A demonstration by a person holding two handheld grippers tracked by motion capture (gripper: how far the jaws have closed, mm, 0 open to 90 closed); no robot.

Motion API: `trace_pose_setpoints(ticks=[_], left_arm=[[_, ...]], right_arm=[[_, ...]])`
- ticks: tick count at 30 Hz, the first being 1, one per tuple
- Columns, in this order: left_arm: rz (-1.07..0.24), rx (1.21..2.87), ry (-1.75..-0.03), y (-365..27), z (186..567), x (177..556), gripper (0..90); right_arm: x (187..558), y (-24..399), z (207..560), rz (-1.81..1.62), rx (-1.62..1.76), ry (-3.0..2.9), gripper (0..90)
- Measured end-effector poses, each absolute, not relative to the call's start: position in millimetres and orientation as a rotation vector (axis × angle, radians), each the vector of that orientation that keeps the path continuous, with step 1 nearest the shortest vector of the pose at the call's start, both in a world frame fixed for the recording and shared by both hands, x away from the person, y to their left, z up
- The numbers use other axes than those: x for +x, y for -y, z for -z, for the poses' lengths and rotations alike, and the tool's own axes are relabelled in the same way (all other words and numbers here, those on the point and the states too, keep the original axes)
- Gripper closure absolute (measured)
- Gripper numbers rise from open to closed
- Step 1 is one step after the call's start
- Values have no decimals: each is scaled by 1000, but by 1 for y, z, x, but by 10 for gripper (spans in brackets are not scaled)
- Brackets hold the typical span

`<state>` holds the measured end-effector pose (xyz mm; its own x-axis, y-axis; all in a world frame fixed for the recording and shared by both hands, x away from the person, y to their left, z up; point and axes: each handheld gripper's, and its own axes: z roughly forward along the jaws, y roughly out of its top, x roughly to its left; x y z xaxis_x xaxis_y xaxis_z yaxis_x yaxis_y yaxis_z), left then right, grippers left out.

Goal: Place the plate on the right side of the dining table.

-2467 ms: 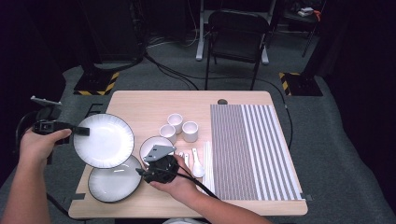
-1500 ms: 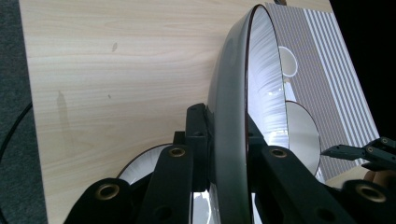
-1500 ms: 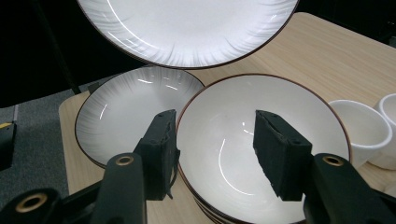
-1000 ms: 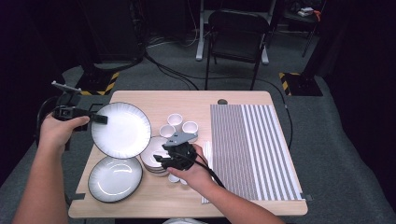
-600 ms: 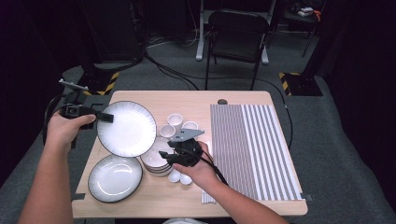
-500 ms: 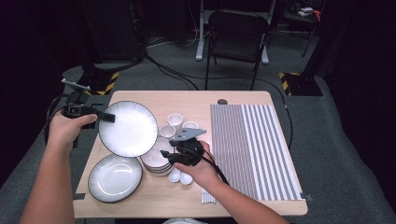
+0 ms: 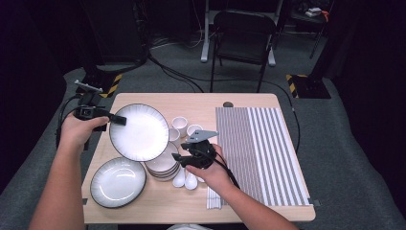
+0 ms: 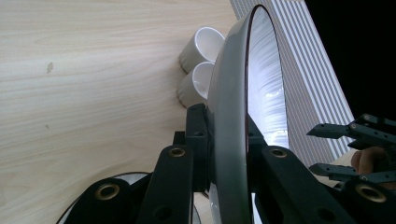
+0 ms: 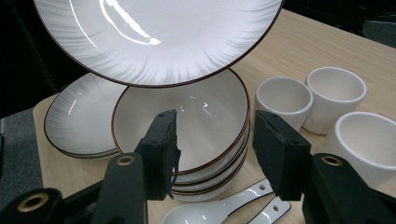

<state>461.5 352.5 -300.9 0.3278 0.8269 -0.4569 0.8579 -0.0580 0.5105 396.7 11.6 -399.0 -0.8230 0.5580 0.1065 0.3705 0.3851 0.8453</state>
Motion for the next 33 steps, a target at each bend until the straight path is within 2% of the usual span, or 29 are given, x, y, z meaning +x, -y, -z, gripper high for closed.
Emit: trace_pose_setpoints(ticks=[16,21,33], left_arm=[[68,1875,-1468,-340,299,466,802],[64,1887,-1456,-337,299,467,802],[65,1892,-1447,-332,297,468,801]], right_arm=[[411,7,403,-1389,889,-2480,469],[414,8,403,-1366,891,-2507,499],[426,15,387,-1346,906,-2566,509]])
